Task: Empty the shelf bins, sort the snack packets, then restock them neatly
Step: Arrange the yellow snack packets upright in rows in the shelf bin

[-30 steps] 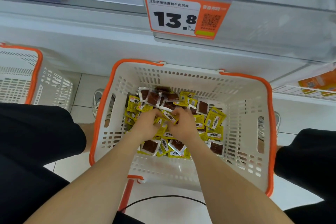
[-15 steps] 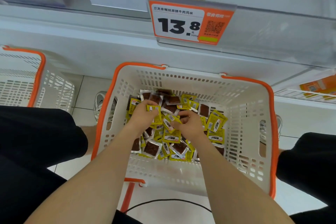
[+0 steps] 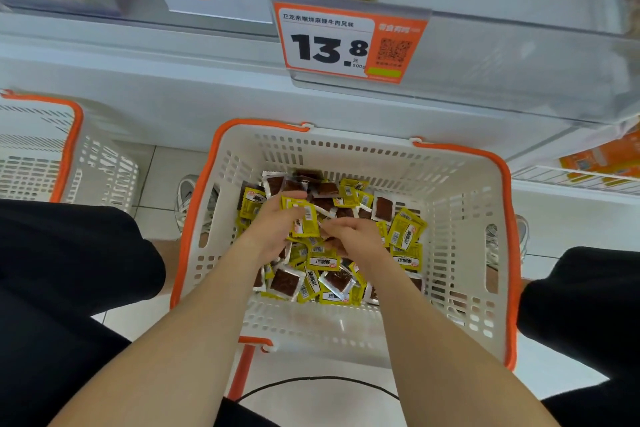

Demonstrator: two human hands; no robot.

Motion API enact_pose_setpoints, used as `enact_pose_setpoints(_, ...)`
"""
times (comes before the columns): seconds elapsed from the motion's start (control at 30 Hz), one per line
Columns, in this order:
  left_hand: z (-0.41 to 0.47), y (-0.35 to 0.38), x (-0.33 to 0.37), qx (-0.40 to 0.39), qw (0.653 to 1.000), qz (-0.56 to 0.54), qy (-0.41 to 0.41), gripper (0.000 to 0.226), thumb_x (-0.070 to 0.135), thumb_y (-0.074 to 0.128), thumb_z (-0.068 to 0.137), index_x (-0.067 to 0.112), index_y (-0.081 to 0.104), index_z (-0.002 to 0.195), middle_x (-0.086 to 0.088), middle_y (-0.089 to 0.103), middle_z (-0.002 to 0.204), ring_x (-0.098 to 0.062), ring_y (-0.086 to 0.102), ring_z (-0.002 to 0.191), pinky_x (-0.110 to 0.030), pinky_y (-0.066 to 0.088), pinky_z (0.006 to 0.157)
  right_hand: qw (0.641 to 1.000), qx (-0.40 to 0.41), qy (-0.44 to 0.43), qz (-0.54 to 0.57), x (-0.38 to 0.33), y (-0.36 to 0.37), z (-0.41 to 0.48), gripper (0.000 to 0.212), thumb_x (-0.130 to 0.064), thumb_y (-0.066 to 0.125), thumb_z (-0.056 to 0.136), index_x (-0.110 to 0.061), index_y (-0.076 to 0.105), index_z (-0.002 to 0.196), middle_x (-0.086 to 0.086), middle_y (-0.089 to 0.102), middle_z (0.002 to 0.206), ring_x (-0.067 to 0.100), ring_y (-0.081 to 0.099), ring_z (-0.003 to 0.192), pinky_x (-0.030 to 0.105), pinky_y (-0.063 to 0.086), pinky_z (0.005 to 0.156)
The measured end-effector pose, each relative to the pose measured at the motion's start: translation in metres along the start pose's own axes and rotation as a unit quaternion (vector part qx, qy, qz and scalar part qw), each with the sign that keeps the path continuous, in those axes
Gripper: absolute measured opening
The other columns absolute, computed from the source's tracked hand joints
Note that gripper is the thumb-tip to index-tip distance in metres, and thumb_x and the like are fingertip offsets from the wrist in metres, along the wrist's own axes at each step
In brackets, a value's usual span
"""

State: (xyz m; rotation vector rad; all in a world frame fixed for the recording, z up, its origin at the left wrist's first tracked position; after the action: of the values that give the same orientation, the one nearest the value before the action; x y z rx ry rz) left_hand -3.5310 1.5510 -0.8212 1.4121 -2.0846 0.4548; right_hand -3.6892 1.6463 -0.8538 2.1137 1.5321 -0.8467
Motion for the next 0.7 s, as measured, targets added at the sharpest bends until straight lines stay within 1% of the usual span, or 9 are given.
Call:
enact_pose_setpoints(0.07, -0.001, -0.006, 0.002, 0.035, 0.999, 0.018, 0.024, 0.030, 0.012, 0.059, 0.101, 0.035, 0.071, 0.116, -0.020, 0.072, 0.118, -0.034, 0.071, 0.100, -0.045, 0.057, 0.083, 0.984, 0.050, -0.053, -0.160, 0.007, -0.007, 0.005, 0.021, -0.032, 0.082, 0.085, -0.018, 0.081, 0.101, -0.001, 0.077, 0.099, 0.014, 0.071, 0.081, 0.032, 0.054, 0.070)
enact_pose_setpoints(0.17, -0.002, -0.012, 0.004, 0.037, 0.998, 0.034, 0.043, 0.025, 0.020, 0.054, 0.099, 0.037, 0.067, 0.113, -0.025, 0.071, 0.111, -0.038, 0.071, 0.099, -0.056, 0.055, 0.090, 0.864, 0.011, -0.122, -0.489, 0.017, -0.003, 0.005, 0.067, -0.056, 0.084, 0.077, -0.026, 0.062, 0.132, -0.001, 0.063, 0.121, 0.021, 0.061, 0.111, 0.041, 0.055, 0.092)
enact_pose_setpoints(0.23, -0.006, -0.008, 0.007, 0.035, 0.998, 0.003, 0.051, 0.023, 0.010, 0.048, 0.106, 0.026, 0.061, 0.115, -0.023, 0.073, 0.109, -0.035, 0.076, 0.095, -0.054, 0.056, 0.088, 0.794, 0.005, -0.153, -0.589, 0.021, 0.009, 0.001, 0.072, -0.054, 0.082, 0.081, -0.024, 0.050, 0.139, 0.005, 0.053, 0.132, 0.029, 0.051, 0.124, 0.045, 0.048, 0.103)
enact_pose_setpoints(0.3, -0.005, -0.007, 0.009, 0.032, 0.998, -0.020, 0.055, 0.023, 0.002, 0.046, 0.104, 0.020, 0.059, 0.112, -0.020, 0.067, 0.108, -0.034, 0.072, 0.081, -0.050, 0.058, 0.078, 0.780, 0.014, -0.162, -0.604, 0.024, 0.015, 0.002, 0.066, -0.045, 0.081, 0.086, -0.020, 0.048, 0.137, 0.007, 0.050, 0.134, 0.032, 0.047, 0.128, 0.047, 0.044, 0.107)
enact_pose_setpoints(0.4, -0.005, -0.010, 0.010, 0.031, 0.997, -0.053, 0.038, 0.025, 0.000, 0.050, 0.097, 0.018, 0.064, 0.106, -0.016, 0.059, 0.096, -0.027, 0.060, 0.073, -0.042, 0.048, 0.066, 0.813, 0.000, -0.148, -0.563, 0.025, 0.014, 0.005, 0.046, -0.036, 0.082, 0.086, -0.020, 0.059, 0.123, 0.004, 0.061, 0.118, 0.029, 0.058, 0.112, 0.043, 0.051, 0.092)
enact_pose_setpoints(0.47, -0.004, -0.013, 0.010, 0.027, 0.996, -0.083, 0.017, 0.023, 0.002, 0.051, 0.094, 0.017, 0.065, 0.105, -0.013, 0.058, 0.095, -0.024, 0.059, 0.069, -0.039, 0.045, 0.062, 0.876, -0.025, -0.107, -0.469, 0.026, 0.006, 0.010, 0.020, -0.033, 0.080, 0.088, -0.026, 0.065, 0.097, -0.004, 0.064, 0.090, 0.023, 0.062, 0.088, 0.034, 0.049, 0.073)
enact_pose_setpoints(0.53, -0.004, -0.013, 0.011, 0.015, 0.993, -0.114, 0.014, 0.022, 0.005, 0.051, 0.098, 0.015, 0.064, 0.112, -0.014, 0.059, 0.098, -0.024, 0.060, 0.069, -0.039, 0.046, 0.063, 0.934, -0.053, -0.032, -0.353, 0.024, -0.007, 0.013, 0.023, -0.032, 0.079, 0.086, -0.024, 0.059, 0.078, -0.005, 0.059, 0.077, 0.018, 0.057, 0.076, 0.030, 0.044, 0.067)
enact_pose_setpoints(0.63, -0.004, -0.013, 0.010, -0.006, 0.992, -0.128, 0.015, 0.022, 0.019, 0.052, 0.109, 0.016, 0.064, 0.128, -0.015, 0.064, 0.104, -0.027, 0.064, 0.080, -0.044, 0.050, 0.072, 0.978, -0.058, 0.106, -0.170, 0.010, -0.023, 0.009, 0.020, -0.026, 0.073, 0.085, -0.014, 0.058, 0.084, 0.004, 0.054, 0.076, 0.021, 0.052, 0.069, 0.033, 0.044, 0.067)
enact_pose_setpoints(0.7, -0.005, -0.011, 0.010, -0.019, 0.992, -0.128, 0.010, 0.025, 0.025, 0.054, 0.109, 0.019, 0.065, 0.131, -0.015, 0.066, 0.108, -0.027, 0.066, 0.086, -0.045, 0.053, 0.077, 0.987, -0.056, 0.145, 0.041, -0.001, -0.020, 0.009, 0.011, -0.019, 0.065, 0.091, -0.011, 0.063, 0.098, 0.009, 0.061, 0.085, 0.023, 0.057, 0.071, 0.034, 0.048, 0.067)
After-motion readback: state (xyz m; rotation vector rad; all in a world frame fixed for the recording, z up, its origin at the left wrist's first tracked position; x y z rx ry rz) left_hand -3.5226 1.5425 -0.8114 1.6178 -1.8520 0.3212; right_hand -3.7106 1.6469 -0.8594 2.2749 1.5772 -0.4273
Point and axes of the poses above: each hand's wrist, its own z-axis towards the middle knuckle, its own y-axis out of the palm, x = y × z, the point moved 1 cm from there along z, towards the middle knuckle
